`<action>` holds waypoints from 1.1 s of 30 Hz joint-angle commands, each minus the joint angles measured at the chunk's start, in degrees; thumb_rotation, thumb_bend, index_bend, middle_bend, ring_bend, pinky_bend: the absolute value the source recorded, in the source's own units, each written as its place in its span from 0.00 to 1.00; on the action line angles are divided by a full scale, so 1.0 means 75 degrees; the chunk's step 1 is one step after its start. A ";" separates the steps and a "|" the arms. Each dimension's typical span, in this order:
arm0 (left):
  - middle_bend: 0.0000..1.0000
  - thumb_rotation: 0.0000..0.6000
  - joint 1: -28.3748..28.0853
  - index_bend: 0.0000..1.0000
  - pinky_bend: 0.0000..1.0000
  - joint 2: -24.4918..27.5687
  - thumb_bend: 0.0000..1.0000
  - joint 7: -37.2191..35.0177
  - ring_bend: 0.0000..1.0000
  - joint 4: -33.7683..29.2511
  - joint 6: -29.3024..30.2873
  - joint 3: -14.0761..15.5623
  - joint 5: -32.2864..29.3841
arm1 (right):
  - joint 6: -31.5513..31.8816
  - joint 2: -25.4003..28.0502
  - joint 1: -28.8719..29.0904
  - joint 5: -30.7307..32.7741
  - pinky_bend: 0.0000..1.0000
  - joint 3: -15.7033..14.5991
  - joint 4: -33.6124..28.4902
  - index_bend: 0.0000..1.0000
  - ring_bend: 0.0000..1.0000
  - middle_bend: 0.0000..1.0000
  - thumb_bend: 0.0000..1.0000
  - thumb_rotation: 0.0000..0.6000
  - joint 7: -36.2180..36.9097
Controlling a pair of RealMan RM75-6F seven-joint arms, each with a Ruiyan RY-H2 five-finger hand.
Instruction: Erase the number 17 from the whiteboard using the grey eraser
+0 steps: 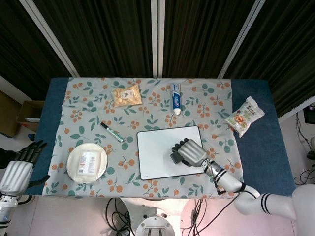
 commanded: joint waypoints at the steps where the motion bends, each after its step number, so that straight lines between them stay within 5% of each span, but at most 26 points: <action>1: 0.06 1.00 0.0009 0.07 0.17 0.0009 0.00 -0.0033 0.07 0.0024 0.0013 -0.0003 -0.0011 | -0.0073 -0.0253 0.0110 0.0243 0.79 0.0285 0.0374 0.85 0.66 0.72 0.35 1.00 -0.0113; 16: 0.06 1.00 0.0036 0.07 0.17 0.0060 0.00 -0.0126 0.07 0.0078 0.0044 -0.0019 -0.0060 | -0.0181 -0.1544 0.0678 0.0790 0.79 0.1165 0.2484 0.86 0.66 0.72 0.36 1.00 0.0356; 26: 0.06 1.00 0.0062 0.07 0.17 0.0110 0.00 -0.0174 0.07 0.0094 0.0108 -0.0019 -0.0042 | -0.0371 -0.2090 0.0792 0.0893 0.79 0.1194 0.3413 0.86 0.66 0.72 0.37 1.00 0.0978; 33: 0.06 1.00 0.0051 0.07 0.17 0.0134 0.00 -0.0164 0.07 0.0093 0.0108 -0.0032 -0.0037 | -0.0244 -0.1882 0.0651 0.0836 0.80 0.1093 0.3086 0.86 0.66 0.72 0.38 1.00 0.1147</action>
